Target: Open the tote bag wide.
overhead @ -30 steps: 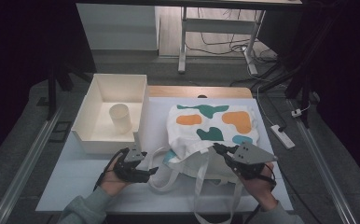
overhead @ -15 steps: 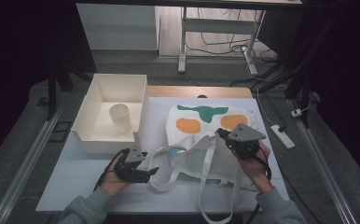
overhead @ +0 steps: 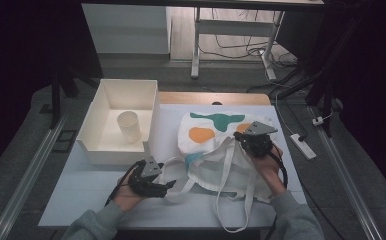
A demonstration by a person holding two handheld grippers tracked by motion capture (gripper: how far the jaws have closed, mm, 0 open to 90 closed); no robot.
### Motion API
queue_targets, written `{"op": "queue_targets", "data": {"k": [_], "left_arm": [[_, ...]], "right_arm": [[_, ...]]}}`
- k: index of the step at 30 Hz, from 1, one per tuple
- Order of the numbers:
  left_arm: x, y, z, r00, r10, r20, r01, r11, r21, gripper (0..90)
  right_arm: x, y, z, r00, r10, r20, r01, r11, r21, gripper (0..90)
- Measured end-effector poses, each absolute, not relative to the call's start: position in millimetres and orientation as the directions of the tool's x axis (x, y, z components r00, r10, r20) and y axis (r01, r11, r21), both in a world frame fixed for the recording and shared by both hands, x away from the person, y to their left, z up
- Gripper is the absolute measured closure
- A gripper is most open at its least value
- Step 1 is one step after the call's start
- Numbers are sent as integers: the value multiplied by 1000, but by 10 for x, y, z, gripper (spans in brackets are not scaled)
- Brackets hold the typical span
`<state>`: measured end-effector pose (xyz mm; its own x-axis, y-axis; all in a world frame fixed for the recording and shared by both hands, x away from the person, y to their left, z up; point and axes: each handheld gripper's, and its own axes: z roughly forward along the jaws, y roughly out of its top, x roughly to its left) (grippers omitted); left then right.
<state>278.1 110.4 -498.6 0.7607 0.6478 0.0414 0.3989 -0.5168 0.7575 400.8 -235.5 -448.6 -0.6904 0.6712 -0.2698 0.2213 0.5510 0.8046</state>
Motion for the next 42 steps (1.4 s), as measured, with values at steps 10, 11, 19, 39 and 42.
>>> {"op": "queue_targets", "data": {"k": [10, 11, 19, 39, 42], "left_arm": [[2912, 733, -4958, 775, 632, -11, 411, -490, 768, 371], [2936, 720, -4951, 771, 636, -23, 419, -480, 771, 387], [2933, 682, -4876, 771, 632, -83, 447, -443, 777, 429], [2941, 558, -4784, 770, 634, -76, 452, -457, 766, 416], [2940, 543, -4803, 764, 639, -83, 462, -454, 762, 420]], "right_arm": [[4017, -2381, -4564, -702, 670, -241, 239, 540, 807, 892], [4013, -2382, -4567, -702, 669, -243, 236, 541, 807, 892], [4000, -2405, -4601, -704, 670, -237, 240, 539, 808, 892], [3992, -2407, -4647, -703, 670, -238, 250, 546, 799, 890], [3986, -2393, -4653, -705, 665, -245, 245, 554, 796, 890]]}}
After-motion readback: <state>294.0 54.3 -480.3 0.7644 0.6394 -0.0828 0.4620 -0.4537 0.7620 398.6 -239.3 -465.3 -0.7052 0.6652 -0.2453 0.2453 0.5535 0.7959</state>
